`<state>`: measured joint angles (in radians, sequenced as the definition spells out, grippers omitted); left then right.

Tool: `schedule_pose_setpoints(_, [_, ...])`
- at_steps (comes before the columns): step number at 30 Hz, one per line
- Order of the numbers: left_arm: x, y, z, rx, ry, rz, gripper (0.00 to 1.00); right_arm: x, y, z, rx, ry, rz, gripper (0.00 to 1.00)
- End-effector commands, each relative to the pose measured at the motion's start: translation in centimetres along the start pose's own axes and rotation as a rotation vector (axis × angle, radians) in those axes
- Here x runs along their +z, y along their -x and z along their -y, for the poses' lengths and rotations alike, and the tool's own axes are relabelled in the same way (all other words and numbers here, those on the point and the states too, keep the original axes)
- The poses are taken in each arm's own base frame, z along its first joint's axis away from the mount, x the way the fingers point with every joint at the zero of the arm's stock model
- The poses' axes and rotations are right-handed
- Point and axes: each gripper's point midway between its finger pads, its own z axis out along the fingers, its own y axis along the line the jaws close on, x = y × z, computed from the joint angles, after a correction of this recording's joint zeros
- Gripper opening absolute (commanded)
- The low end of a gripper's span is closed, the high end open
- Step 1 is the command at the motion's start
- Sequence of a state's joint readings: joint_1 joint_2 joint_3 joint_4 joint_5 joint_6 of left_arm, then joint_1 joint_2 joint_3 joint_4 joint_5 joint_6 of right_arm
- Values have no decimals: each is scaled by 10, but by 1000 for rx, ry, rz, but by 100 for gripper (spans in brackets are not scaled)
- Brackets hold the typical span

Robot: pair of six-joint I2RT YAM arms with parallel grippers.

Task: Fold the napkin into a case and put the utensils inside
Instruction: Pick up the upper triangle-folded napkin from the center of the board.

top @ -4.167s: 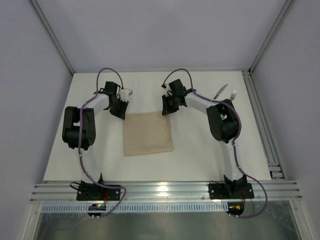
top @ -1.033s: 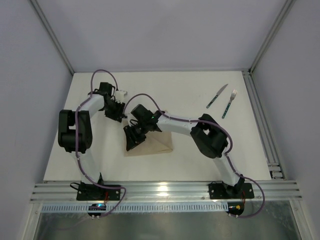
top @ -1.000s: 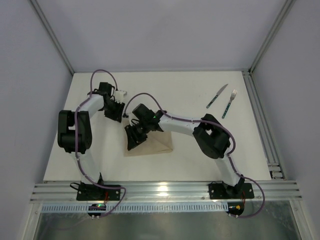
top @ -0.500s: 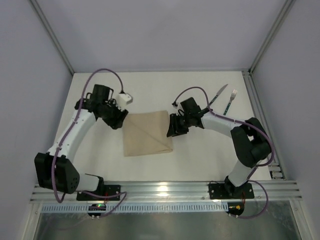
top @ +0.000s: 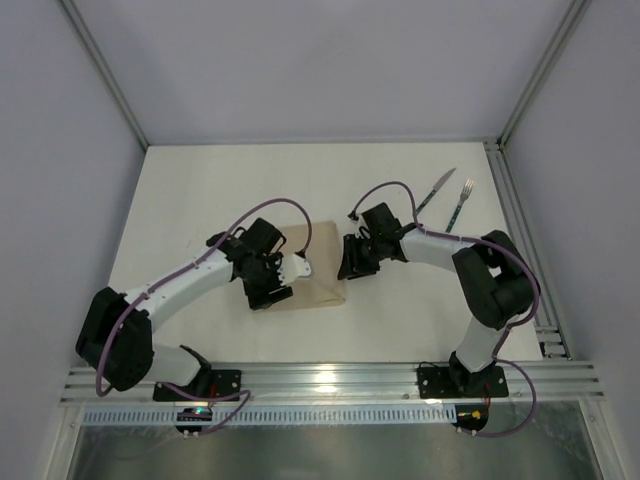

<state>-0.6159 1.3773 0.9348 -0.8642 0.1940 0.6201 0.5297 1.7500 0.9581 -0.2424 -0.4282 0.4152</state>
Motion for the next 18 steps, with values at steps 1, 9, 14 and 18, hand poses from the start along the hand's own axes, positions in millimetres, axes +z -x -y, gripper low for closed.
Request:
schedule_pose_setpoints(1, [11,6,-1,84,0,9,63,4,7,4,9,-13,39,40])
schedule_pose_setpoints(9, [29,-5,-5,91,15,-55,55,15,-3,10,37,-6,12,36])
schedule_pose_setpoints(14, [34,-8,-9,87,35,-67,47,20,-5,12,50,-2,15,31])
schedule_pose_setpoints(18, [38,-13,-5,83,21,-78,37,22,-8,16,59,-12,7,20])
